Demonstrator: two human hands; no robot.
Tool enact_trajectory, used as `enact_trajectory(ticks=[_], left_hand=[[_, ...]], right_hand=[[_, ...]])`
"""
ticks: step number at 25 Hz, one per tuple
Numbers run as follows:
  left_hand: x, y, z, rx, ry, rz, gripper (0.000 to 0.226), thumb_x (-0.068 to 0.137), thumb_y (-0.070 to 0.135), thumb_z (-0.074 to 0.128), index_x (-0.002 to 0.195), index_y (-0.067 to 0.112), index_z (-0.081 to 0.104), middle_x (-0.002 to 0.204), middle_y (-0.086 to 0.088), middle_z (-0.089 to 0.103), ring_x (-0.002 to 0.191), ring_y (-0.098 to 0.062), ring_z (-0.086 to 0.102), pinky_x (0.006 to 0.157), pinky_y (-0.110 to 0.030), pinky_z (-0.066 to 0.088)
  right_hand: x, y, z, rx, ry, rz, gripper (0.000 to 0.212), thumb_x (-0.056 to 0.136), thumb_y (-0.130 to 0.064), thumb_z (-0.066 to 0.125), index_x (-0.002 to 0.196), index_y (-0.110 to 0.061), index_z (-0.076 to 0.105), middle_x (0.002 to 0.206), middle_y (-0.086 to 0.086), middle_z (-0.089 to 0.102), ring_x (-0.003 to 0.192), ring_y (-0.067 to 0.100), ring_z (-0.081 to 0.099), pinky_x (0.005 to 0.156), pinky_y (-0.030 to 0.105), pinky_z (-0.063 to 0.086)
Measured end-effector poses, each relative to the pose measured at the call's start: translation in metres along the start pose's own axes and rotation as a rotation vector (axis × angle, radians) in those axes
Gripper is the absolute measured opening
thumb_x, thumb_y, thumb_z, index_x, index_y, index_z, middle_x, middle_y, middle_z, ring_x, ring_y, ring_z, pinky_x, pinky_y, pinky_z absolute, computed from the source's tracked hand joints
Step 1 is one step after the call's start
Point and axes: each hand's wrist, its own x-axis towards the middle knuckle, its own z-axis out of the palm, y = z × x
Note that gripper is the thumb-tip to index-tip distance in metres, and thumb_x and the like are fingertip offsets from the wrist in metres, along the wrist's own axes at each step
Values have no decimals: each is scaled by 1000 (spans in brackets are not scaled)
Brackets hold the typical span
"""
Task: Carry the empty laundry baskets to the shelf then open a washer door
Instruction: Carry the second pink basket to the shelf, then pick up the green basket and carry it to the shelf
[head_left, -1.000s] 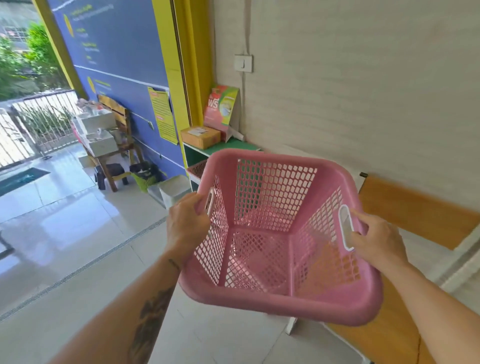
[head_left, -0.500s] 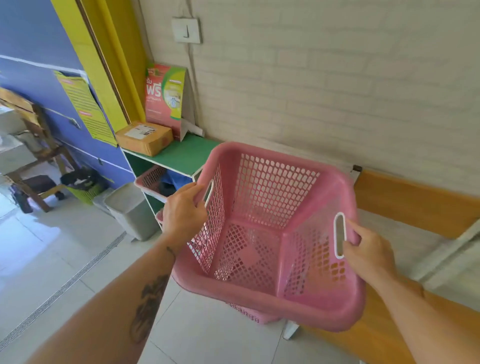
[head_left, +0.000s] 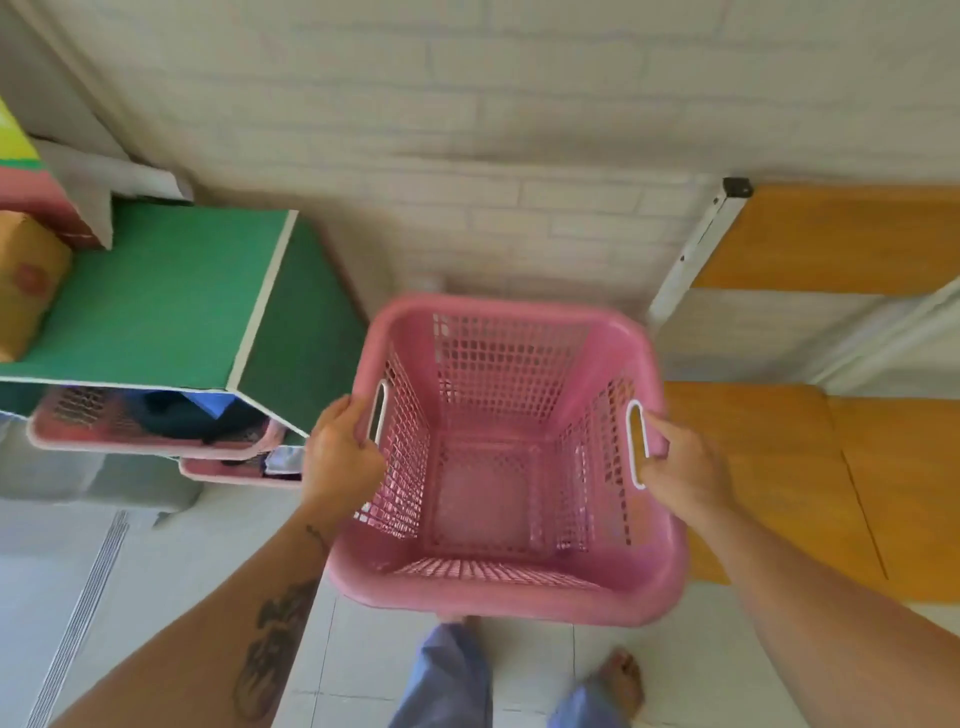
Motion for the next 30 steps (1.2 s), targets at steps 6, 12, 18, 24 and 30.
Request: enact_trajectory(ticks=[6,12,18,24,30], left_hand=[[35,-62,66,-6,-268,-184,79,72,5,55,146,28,35,145,-12,38,121,-35,50,97,-50,49],[42,-91,102,59,-461,-241,68,76,9,58,141,23,43,144,-8,40,119,-32,52,96,-42,50],[44,-52,86,68,-542,-256,56,73,8,49,126,21,58,119,-9,60,66,-13,62,40,-17,42],[-7,60,54,-10,-438,6,45,82,9,49,123,23,62,120,-1,66,77,-19,63,79,-30,54],[-133,207,47,68,-465,426,45,82,4,49,123,16,62,127,-1,64,106,-17,62,93,-28,48]], right_hand=[[39,-6,82,183,-106,219,82,65,-3,56,142,-29,45,141,3,52,87,15,64,59,20,49],[46,12,121,121,-260,212,85,77,3,56,150,-30,27,157,0,29,114,16,57,77,27,53],[13,17,94,173,-305,76,69,84,-10,55,148,-26,33,154,-4,36,132,18,47,99,34,47],[-58,59,-1,163,-75,15,55,87,-26,57,141,-26,46,146,-4,47,131,15,47,107,40,42],[-171,175,-105,148,118,-2,50,89,-25,53,139,-24,48,145,-4,46,132,17,44,108,34,38]])
